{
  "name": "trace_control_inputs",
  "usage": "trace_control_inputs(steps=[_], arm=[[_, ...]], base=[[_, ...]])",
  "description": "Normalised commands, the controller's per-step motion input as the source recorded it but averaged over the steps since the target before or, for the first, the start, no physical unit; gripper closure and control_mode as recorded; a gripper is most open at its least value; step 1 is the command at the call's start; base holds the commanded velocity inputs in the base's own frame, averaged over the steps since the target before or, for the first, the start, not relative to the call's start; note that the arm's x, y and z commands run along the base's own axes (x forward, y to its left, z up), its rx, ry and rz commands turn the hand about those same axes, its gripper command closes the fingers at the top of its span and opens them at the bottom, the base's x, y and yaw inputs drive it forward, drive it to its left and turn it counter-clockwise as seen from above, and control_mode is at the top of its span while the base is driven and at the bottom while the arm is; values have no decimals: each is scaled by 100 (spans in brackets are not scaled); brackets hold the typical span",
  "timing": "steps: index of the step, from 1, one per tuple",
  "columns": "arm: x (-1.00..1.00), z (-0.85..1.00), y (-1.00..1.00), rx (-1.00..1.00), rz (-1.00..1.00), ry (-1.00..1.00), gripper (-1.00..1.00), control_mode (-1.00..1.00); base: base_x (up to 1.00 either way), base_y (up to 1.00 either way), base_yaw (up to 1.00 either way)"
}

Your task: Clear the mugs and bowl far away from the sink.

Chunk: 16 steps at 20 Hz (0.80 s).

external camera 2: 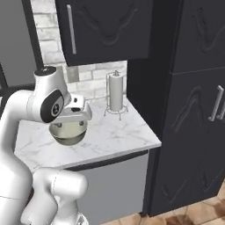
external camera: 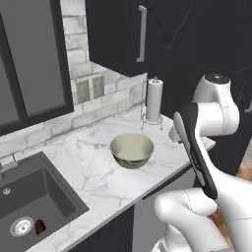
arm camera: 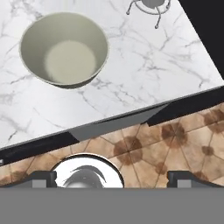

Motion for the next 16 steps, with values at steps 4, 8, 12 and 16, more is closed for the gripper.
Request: trace_control_inputs(steps=[4,8,12,16], arm=[[0,0,0,0,0,0,-100,100],[0,0,0,0,0,0,-100,100],[0,0,0,0,0,0,-100,100],[0,0,0,0,0,0,-100,100]], base=[[53,-66,8],[65,-18,9],[65,0,19],[43,16,24]])
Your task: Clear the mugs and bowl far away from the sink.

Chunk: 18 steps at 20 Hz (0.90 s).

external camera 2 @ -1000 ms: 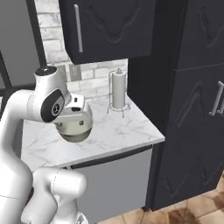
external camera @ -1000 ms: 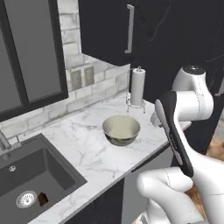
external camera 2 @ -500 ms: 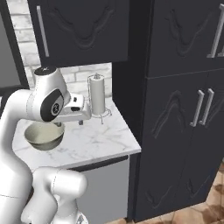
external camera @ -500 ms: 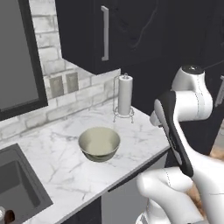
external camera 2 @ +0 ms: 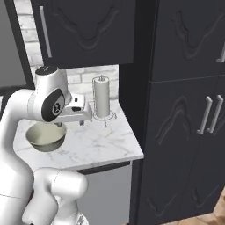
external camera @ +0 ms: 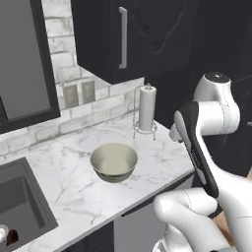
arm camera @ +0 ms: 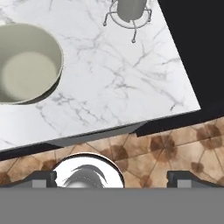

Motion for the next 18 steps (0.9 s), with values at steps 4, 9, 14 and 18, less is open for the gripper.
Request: trace_control_inputs(steps=[4,9,14,18], arm=[[0,0,0,0,0,0,-100,100],[0,0,0,0,0,0,-100,100],[0,0,0,0,0,0,-100,100],[12,-8,0,2,8,0,-100,-100]], base=[[23,13,31],[28,1,43],[30,0,42],[27,0,29]])
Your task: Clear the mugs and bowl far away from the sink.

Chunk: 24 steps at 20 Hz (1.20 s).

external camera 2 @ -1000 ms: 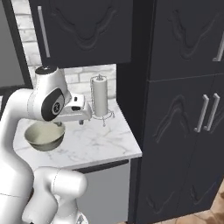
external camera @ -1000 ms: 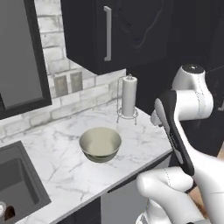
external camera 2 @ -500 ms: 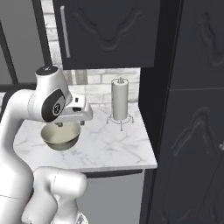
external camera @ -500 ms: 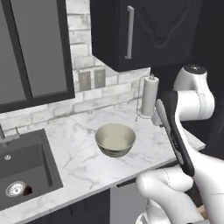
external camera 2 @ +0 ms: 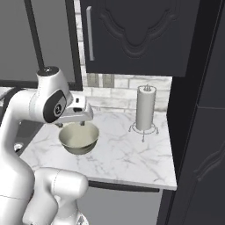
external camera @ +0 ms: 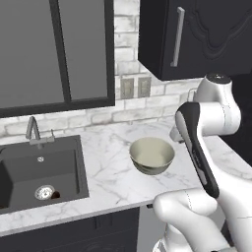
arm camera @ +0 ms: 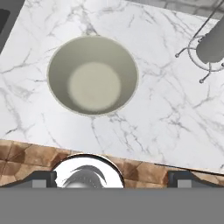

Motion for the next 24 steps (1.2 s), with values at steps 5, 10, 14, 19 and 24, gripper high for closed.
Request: trace_control_inputs(steps=[5,10,14,19,24], arm=[[33,-31,0,3,12,-3,-100,-100],[19,-23,5,0,-2,0,-100,-100],[1,-20,0,1,-22,0,-100,-100],[0,-25,0,9,-34,4,-100,-100],[0,-26,-7,16,-23,-1,-100,-100]], base=[[0,0,0],[0,0,0],[0,0,0],[0,0,0],[0,0,0]])
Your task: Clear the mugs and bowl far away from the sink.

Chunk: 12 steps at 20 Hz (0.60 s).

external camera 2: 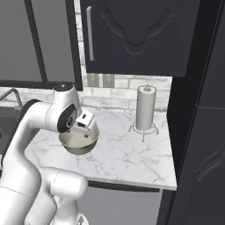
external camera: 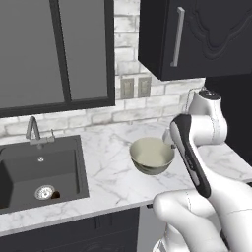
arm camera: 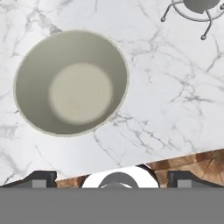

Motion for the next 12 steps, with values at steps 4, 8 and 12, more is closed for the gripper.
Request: trace_control_inputs(steps=[4,8,12], arm=[[1,-26,-6,10,-2,-9,-100,-100],[14,-24,-9,2,-8,-2,-100,-100],[35,-29,-12,0,-11,0,-100,-100]], base=[[0,0,0],[0,0,0],[0,0,0]])
